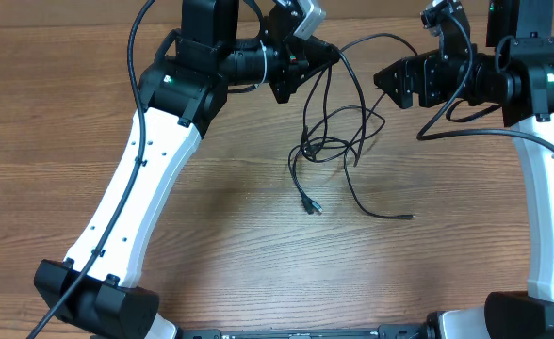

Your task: Untangle cables

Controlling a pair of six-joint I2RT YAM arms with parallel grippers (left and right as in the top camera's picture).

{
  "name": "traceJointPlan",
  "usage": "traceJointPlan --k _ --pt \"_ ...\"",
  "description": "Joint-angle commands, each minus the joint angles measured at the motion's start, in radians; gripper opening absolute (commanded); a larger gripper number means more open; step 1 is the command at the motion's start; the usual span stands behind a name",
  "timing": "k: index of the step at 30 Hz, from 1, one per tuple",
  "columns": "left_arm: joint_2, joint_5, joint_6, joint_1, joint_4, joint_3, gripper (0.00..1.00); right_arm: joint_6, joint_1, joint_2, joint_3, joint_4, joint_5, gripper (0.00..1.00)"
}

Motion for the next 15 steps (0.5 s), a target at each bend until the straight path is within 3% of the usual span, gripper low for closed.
traceJointPlan --k 1,7,10,12,15 --pt "-0.002 0.04 0.017 0.005 0.011 0.008 0.04 -0.019 0.005 0.01 0.0 0.006 0.09 0.88" --pt "-0.002 0.043 0.016 0.003 0.015 0.008 0.04 -0.02 0.005 0.02 0.0 0.067 0.092 0.87" --pt "-0.002 0.075 0.016 0.003 0.016 0.008 0.04 -0.019 0.005 0.047 0.0 0.091 0.066 0.34" --pt "-0.002 0.078 0.016 0.003 0.018 0.008 0.04 -0.019 0.005 0.068 0.0 0.084 0.021 0.04" --pt "-0.002 0.077 0.017 0.003 0.029 0.008 0.04 -0.019 0.005 0.096 0.0 0.07 0.013 0.04"
